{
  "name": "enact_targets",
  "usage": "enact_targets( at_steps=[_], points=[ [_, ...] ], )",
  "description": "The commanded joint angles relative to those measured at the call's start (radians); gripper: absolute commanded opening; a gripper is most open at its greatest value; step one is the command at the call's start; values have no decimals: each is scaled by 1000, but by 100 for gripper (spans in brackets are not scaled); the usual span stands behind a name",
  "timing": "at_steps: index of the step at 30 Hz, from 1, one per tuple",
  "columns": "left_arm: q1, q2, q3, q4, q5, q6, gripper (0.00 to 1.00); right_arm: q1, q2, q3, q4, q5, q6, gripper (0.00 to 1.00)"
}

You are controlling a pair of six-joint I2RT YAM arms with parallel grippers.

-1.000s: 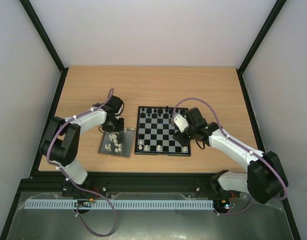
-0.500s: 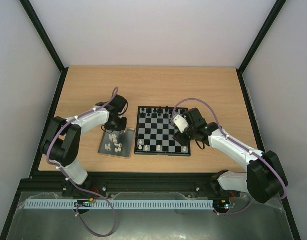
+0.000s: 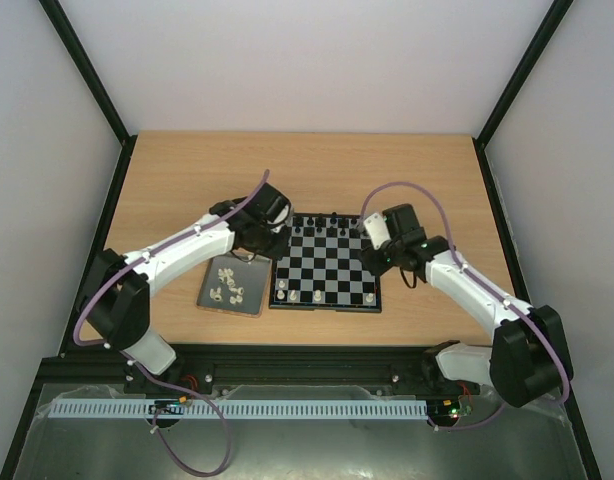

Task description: Set up the chess pieces on the board

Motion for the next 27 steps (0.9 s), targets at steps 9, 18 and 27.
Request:
enact_targets(
  at_steps=[9, 18, 27],
  points=[
    [-144, 174, 93, -103, 19, 79, 2, -195, -41, 19, -24, -155, 81, 58],
    [-171, 244, 119, -130, 14, 94, 2, -195, -47, 12, -14, -155, 72, 59],
    [-175, 291, 127, -139, -1, 94, 3, -196, -48, 8, -15, -162, 64, 59]
  ],
)
